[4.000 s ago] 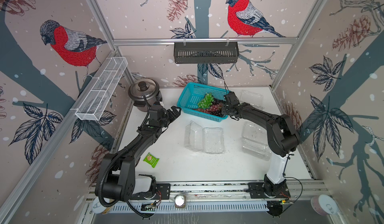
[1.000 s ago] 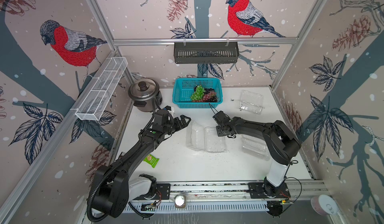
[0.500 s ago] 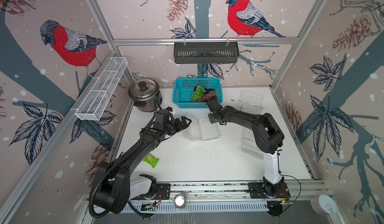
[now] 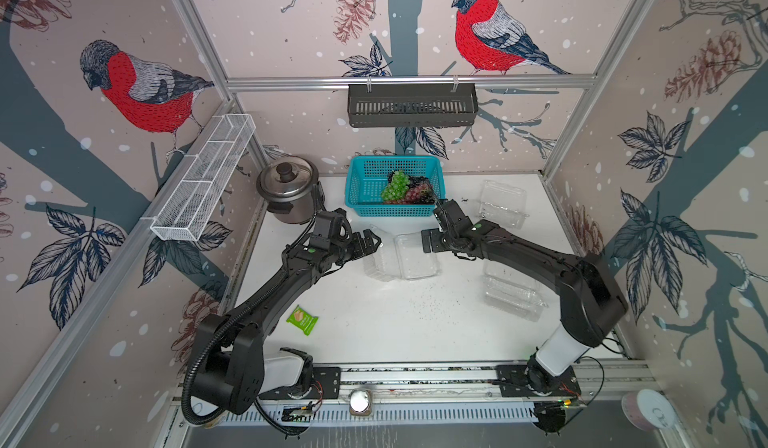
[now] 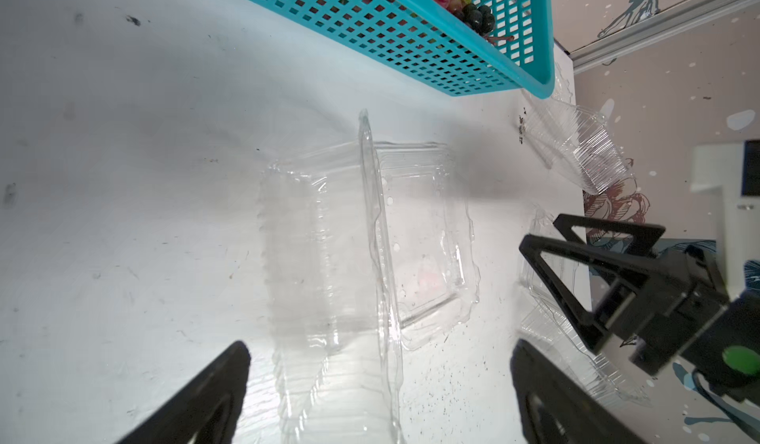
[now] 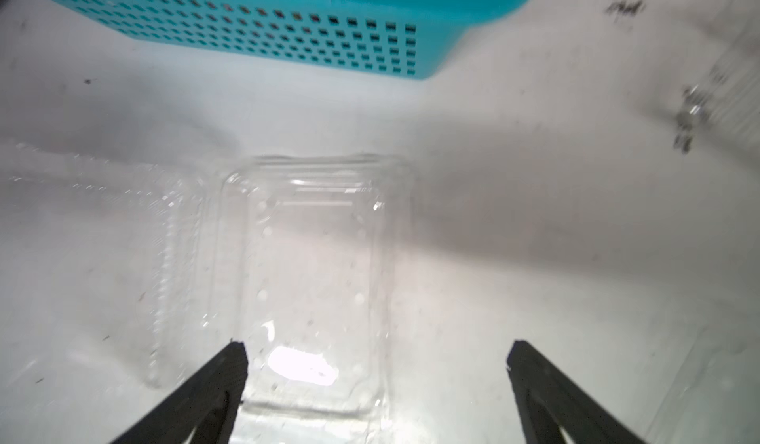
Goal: Pack grapes into containers
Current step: Move the packing box to the center of the board.
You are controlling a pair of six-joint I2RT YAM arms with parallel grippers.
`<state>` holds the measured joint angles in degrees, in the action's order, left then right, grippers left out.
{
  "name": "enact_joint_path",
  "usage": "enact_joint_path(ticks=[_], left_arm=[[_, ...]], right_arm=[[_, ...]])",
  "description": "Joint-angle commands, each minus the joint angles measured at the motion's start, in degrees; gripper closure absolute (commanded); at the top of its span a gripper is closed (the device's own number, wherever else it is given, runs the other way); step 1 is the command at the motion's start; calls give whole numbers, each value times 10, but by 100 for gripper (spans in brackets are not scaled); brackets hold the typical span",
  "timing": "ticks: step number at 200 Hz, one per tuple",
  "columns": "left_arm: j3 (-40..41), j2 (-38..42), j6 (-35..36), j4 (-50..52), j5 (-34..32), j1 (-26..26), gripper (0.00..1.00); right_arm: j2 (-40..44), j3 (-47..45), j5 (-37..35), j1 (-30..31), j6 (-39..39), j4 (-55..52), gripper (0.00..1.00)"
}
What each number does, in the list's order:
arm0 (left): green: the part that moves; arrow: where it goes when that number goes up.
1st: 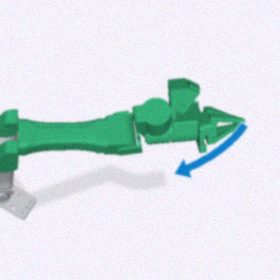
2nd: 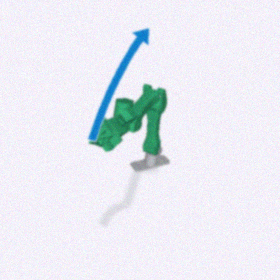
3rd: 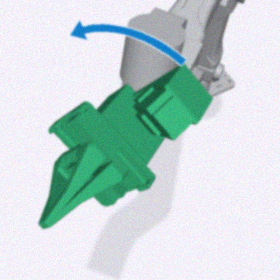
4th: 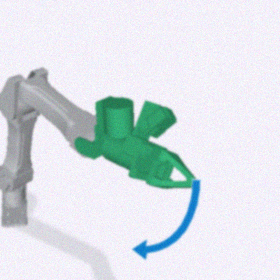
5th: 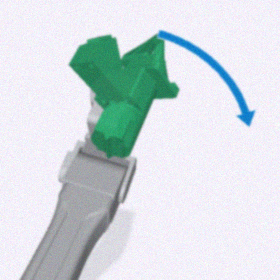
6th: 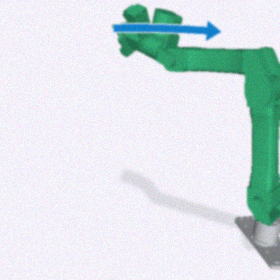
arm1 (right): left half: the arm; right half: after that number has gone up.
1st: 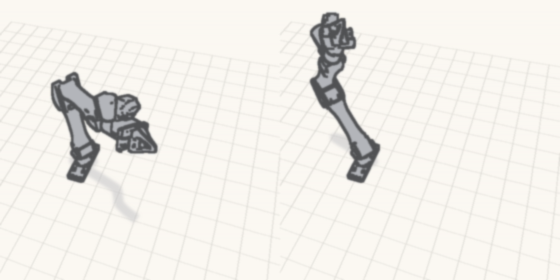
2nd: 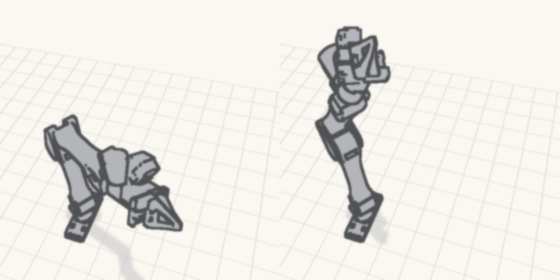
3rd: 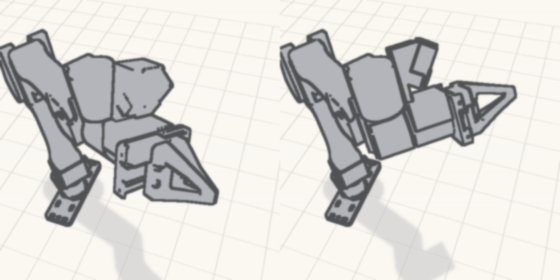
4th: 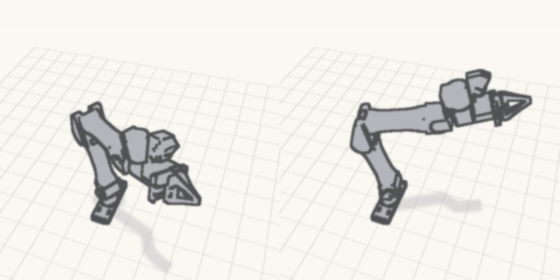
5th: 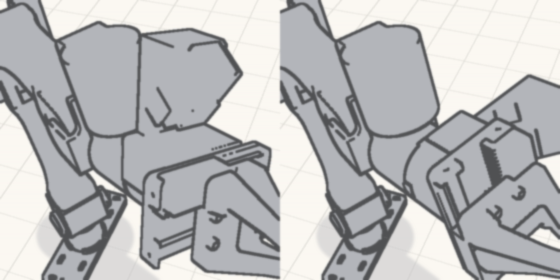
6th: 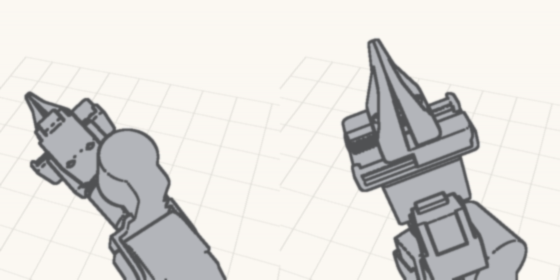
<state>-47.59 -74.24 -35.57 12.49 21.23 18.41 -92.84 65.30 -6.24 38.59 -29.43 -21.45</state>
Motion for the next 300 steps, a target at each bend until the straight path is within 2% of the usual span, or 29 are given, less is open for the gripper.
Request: enact_joint_path(ticks=[1,30,88,124,159,181,217,248,265,284,300], left_arm=[[6,-3,-9,-14,16,13,2],[35,7,-41,-51,23,21,2],[114,39,-124,-144,51,30,2],[155,42,-182,-206,62,49,2],[162,37,-216,-230,37,99,2],[167,38,-237,-250,23,128,2],[173,37,-252,-263,34,139,2],[141,48,-193,-176,31,139,2],[108,60,-143,-85,-3,133,2],[69,77,-97,11,-50,107,2],[44,95,-68,52,-68,74,2]], right_arm=[[50,-56,57,4,-104,58,0],[81,-103,69,13,-151,63,0],[31,-104,63,60,-204,31,0],[4,-105,54,69,-204,36,0],[-16,-105,55,54,-212,55,0],[-21,-114,62,22,-218,75,0],[-31,-123,80,-32,-203,118,0],[-59,-90,78,-56,-165,117,2],[-74,-67,71,-57,-140,111,5],[-90,-39,52,-56,-120,91,11],[-96,-25,22,-50,-107,79,17]])
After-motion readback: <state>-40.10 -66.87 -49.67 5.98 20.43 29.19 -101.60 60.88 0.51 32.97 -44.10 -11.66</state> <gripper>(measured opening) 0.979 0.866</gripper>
